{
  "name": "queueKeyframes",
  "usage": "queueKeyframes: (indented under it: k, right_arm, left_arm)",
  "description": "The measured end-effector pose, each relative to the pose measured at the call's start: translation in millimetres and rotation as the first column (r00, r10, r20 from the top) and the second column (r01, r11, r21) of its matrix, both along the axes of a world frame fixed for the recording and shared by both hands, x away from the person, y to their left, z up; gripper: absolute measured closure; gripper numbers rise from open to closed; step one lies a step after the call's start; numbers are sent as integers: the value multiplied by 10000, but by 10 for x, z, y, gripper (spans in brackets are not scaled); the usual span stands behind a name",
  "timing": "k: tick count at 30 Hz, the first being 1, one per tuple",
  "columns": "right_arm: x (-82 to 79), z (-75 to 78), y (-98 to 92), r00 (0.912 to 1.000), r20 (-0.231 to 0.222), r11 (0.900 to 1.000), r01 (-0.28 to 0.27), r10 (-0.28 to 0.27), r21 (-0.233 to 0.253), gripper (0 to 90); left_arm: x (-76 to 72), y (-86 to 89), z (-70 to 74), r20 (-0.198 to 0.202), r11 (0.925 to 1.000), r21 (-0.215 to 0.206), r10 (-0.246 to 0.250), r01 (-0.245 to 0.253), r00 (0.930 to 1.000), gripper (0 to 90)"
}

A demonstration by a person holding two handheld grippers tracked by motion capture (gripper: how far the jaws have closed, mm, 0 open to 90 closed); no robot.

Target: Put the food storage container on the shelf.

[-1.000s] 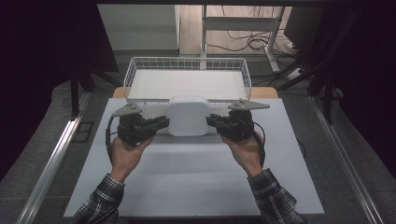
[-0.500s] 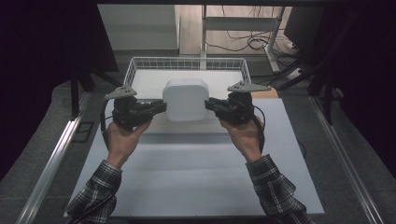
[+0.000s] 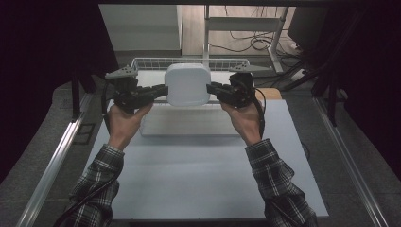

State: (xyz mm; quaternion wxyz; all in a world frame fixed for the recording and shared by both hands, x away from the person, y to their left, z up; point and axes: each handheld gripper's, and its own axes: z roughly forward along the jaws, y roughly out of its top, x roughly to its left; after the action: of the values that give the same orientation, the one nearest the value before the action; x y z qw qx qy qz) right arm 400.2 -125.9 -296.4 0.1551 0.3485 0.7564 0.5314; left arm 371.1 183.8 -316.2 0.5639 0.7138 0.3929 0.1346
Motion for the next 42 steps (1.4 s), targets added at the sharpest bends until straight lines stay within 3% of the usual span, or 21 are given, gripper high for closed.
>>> queueKeyframes:
  k: [10,15,26,34,38,42]
  right_arm:
    - [227,-40,17,9976,-646,9997,244,-249,-88,764]
    - [324,-68,43,9959,-775,9989,455,-461,-96,736]
    - [419,-59,93,9955,-786,9985,542,-534,78,642]
    - [530,-62,142,9925,-998,9974,721,-709,77,595]
    - [583,-59,160,9919,-1032,9972,749,-742,23,566]
    - [619,-49,208,9913,-797,9938,1015,-1048,-444,530]
  left_arm:
    - [225,-21,-70,-659,9998,-145,113,-123,9978,790]
    - [302,-53,-81,-645,9986,-412,293,-320,9975,752]
    - [409,-120,-70,-630,9977,-324,567,-588,9964,613]
    - [506,-172,-107,-745,9953,81,967,-964,9925,591]
    - [549,-179,-107,-816,9948,81,1020,-1017,9914,560]
    - [573,-214,-90,-667,9897,471,1385,-1355,9881,475]
